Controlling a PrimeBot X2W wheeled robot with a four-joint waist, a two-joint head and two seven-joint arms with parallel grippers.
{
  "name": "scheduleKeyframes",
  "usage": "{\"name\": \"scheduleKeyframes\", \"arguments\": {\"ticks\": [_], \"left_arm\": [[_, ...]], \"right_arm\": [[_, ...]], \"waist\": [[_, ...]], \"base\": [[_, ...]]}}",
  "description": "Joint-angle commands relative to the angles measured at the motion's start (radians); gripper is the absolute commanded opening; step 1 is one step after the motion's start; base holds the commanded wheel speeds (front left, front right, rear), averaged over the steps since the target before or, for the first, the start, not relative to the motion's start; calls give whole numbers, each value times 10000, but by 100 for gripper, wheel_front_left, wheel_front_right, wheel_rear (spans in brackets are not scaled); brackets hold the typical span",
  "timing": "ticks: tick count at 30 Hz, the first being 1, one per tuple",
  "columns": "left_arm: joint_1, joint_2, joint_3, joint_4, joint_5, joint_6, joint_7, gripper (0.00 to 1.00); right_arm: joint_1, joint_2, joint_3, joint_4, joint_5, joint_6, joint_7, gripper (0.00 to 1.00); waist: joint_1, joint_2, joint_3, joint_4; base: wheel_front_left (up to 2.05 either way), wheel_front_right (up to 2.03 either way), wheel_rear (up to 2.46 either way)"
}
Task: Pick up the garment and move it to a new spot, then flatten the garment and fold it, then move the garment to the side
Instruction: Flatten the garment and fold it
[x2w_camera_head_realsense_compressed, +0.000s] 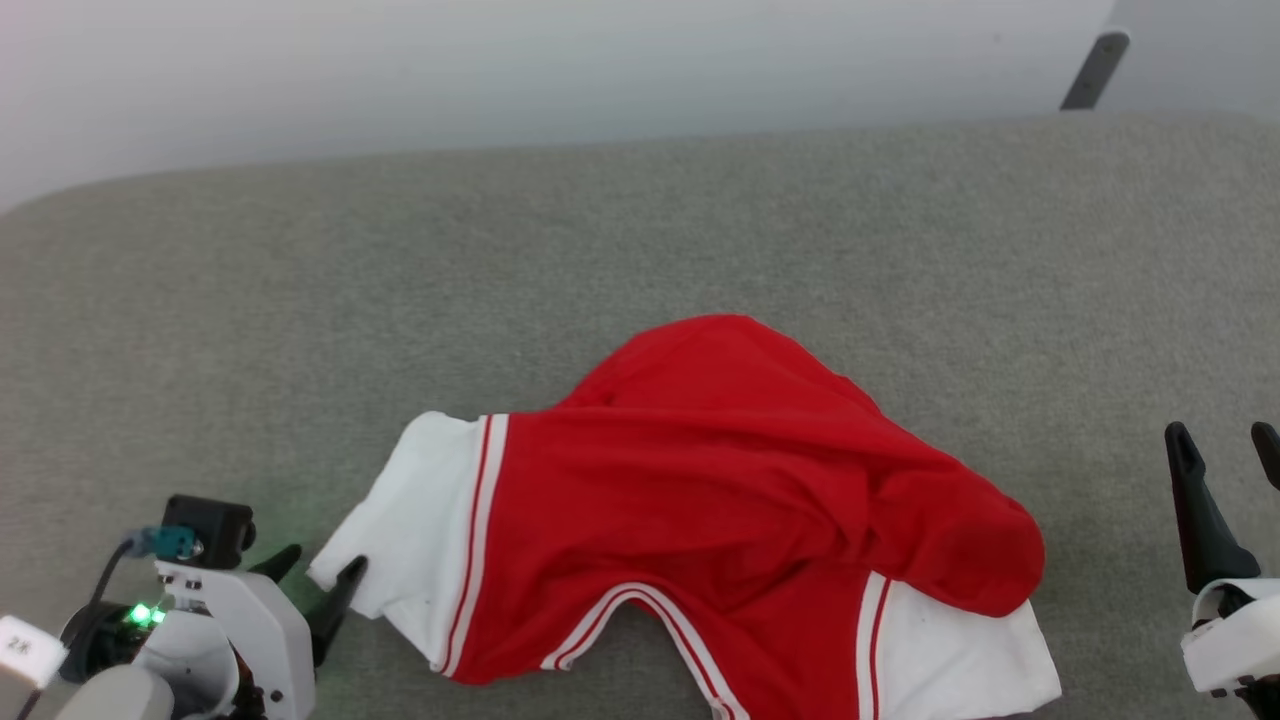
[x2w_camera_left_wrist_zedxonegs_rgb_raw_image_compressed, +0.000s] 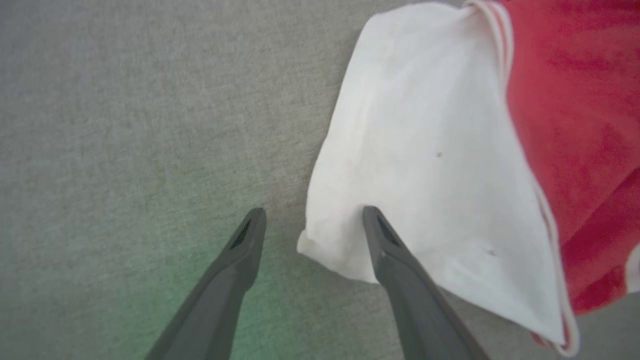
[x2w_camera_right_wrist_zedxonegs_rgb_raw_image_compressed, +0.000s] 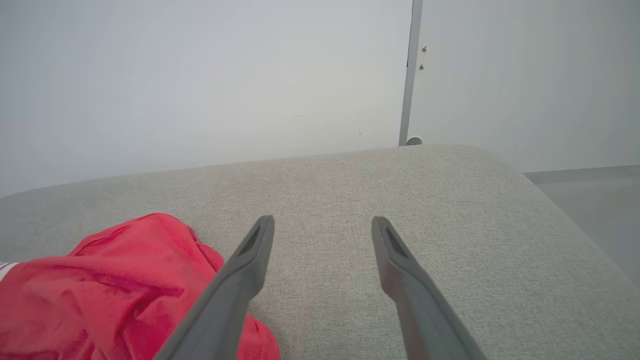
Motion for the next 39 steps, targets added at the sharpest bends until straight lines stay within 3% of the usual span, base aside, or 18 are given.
{"name": "scheduleKeyframes", "arguments": {"ticks": [1,9,10,12,13,19,27,39], "left_arm": [[-213,-37,-40,352,-27,-5,141,100],[-943,-233,-502,1947,-90,55,1222,100],[-1006,-278,-542,2096,-148,53,1346,85],[-1059,-383,-631,2312,-279,48,1606,7],[-1045,-416,-690,2382,-346,45,1707,0],[-1058,-467,-833,2301,-619,13,1682,0],[-1093,-419,-866,2104,-780,5,1432,0],[-1425,-622,-1187,1886,-870,-2,1272,0]], "right_arm": [[-134,100,-15,-44,-5,-7,-68,100],[-112,236,-29,-63,-25,-7,170,100],[-44,203,42,-91,55,-7,261,100],[84,167,164,-182,307,-7,494,100],[156,142,238,-232,399,-7,667,100],[1045,-408,736,-834,1368,-7,2300,100],[1826,-554,703,-1430,1954,-7,4086,100],[859,-534,1266,410,1823,-7,5261,100]], "waist": [[0,0,255,-218],[0,0,592,-431],[0,0,620,-449],[0,0,668,-473],[0,0,686,-489],[0,0,758,-478],[0,0,839,-389],[0,0,998,11]], "base": [[0,0,0],[0,0,0],[0,0,0],[0,0,0],[0,0,0],[0,0,0],[0,0,0],[0,0,0]]}}
